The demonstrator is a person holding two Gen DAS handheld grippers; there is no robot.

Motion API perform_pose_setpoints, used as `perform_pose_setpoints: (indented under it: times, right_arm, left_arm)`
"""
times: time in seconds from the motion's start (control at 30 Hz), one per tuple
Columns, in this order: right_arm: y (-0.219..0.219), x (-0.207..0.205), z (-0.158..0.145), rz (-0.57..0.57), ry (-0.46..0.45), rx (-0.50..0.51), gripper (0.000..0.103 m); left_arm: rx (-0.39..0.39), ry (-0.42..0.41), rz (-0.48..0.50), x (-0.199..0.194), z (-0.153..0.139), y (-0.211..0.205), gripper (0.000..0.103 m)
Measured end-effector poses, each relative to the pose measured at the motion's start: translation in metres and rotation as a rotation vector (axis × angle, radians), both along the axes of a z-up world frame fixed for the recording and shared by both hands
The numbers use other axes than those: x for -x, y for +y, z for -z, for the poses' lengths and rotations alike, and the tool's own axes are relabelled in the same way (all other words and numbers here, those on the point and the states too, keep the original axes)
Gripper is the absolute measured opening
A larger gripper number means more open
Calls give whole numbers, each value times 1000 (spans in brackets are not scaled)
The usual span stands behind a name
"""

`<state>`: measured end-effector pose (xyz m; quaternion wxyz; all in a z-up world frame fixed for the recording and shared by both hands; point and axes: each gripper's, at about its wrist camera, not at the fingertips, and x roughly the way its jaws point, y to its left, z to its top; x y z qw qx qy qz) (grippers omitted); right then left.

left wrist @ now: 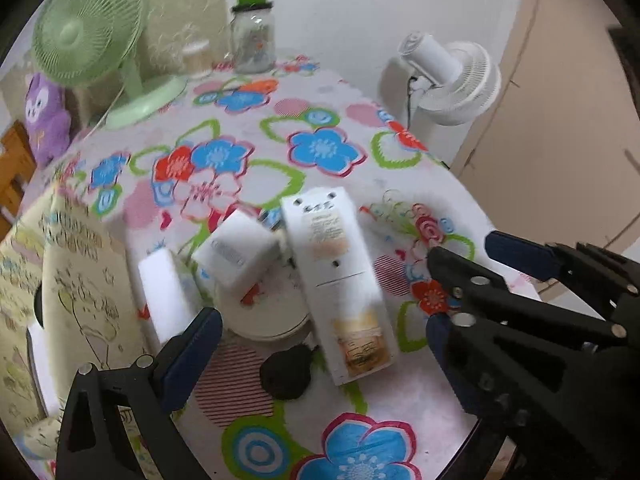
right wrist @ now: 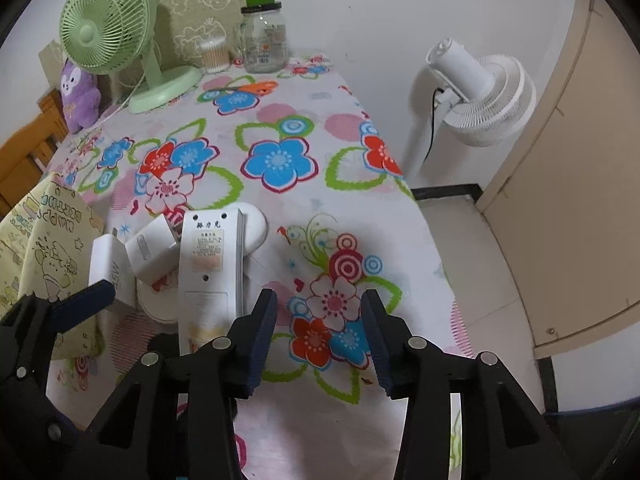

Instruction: Organize rigid objects

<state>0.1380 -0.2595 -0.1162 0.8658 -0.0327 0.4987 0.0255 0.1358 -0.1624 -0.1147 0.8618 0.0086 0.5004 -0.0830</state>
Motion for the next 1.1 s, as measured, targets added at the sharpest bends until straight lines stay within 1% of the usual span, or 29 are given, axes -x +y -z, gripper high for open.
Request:
perform_pose_setpoints:
  times: [0.07, 0.13, 0.2, 0.3, 0.37, 0.47, 0.5, 0.57, 0.6, 0.63, 0.67, 0.7, 0.77, 0.9, 1.03, 1.1]
  right_arm:
    - [3, 0, 2, -11, 0, 0, 48]
    - [10, 0, 4, -32, -2, 1, 57]
    - [19, 0, 5, -56, -6, -4, 63]
    - [32, -3, 9, -83, 2, -19, 64]
    - [42, -7, 13, -96, 15, -35, 64]
    - [54, -12, 19, -112, 29, -35, 64]
    - [57, -12, 19, -118, 23, -39, 68]
    - [67, -15, 24, -129, 36, -19, 70]
    - [68, -16, 25, -128, 39, -18, 70]
    - [70, -17, 29, -124, 52, -23, 66]
    - [69, -19, 33, -113, 67, -39, 54]
    - [67, -20, 36, -99, 72, -47, 47]
    - [63, -20, 37, -86, 66, -68, 46]
    - [58, -17, 34, -67, 57, -56, 46]
    - [45, -15, 28, -44, 45, -63, 46]
    - [38, -14, 26, -33, 38, -59, 46]
  left_arm:
    - [-18, -10, -15, 1, 3, 5, 98]
    - [-25, 6, -16, 3, 7, 10, 98]
    - [-19, 16, -34, 4, 9, 18, 98]
    - [-24, 13, -83, 3, 10, 34, 97]
    - [-7, 30, -99, 2, 13, 45, 97]
    - [2, 36, -91, 4, 14, 51, 97]
    - [0, 32, -85, 4, 14, 52, 97]
    - [-7, 31, -73, 5, 14, 52, 97]
    - [-12, 30, -65, 5, 15, 51, 97]
    - [-16, 31, -64, 5, 16, 52, 97]
    - [-28, 34, -66, 4, 17, 52, 97]
    - [-25, 33, -68, 3, 17, 55, 97]
    - [-6, 45, -68, 1, 18, 58, 97]
    - [-22, 31, -68, -1, 19, 53, 97]
    - [-5, 40, -65, -5, 20, 48, 97]
    - [-19, 31, -56, -8, 20, 41, 97]
